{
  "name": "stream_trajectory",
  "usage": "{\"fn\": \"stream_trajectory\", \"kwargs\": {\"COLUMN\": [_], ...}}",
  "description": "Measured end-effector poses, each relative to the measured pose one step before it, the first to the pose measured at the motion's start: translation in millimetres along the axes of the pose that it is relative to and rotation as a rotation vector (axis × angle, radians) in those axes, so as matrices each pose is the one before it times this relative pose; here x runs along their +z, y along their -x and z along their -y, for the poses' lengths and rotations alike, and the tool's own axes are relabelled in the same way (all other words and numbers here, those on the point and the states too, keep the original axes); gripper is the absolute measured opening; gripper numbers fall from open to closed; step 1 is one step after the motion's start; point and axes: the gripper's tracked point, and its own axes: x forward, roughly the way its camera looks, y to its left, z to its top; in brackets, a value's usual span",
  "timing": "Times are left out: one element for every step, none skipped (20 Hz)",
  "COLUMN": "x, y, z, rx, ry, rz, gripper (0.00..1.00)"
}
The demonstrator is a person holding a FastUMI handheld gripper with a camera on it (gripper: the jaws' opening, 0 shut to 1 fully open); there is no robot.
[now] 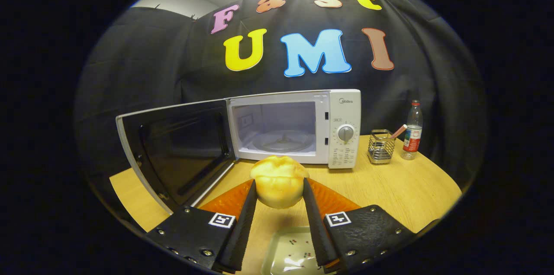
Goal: Open the microwave, put the food inside, and close the microwave door.
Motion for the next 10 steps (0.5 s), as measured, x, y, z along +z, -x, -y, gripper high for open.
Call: {"fn": "stream_trajectory", "kwargs": {"x": [6.44, 5.3, 4.95, 2.88, 3.01, 4.35, 2.57, 4.77, 2.38, 1.99], "y": [-11.75, -14.48, -13.92, -13.37, -13.7, -12.05, -10.37, -11.06, -11.41, -11.79], "z": [-6.25, -2.98, -1.25, -0.53, -1.31, -1.07, -1.46, -3.38, -2.93, -2.7], "rx": [0.01082, 0.00544, -0.00094, -0.00576, -0.00706, -0.0118, -0.01429, -0.00293, -0.00278, -0.00199], "ry": [-0.0137, -0.01146, -0.01466, -0.01357, -0.00869, 0.0051, 0.00999, 0.00653, 0.00037, -0.00973], "rz": [-0.00735, -0.00336, -0.00269, -0.00624, -0.00249, 0.00331, 0.00418, 0.0073, 0.00366, 0.00127], "gripper": [0.61, 0.61, 0.61, 0.61, 0.61, 0.62, 0.61, 0.62, 0.61, 0.61]}}
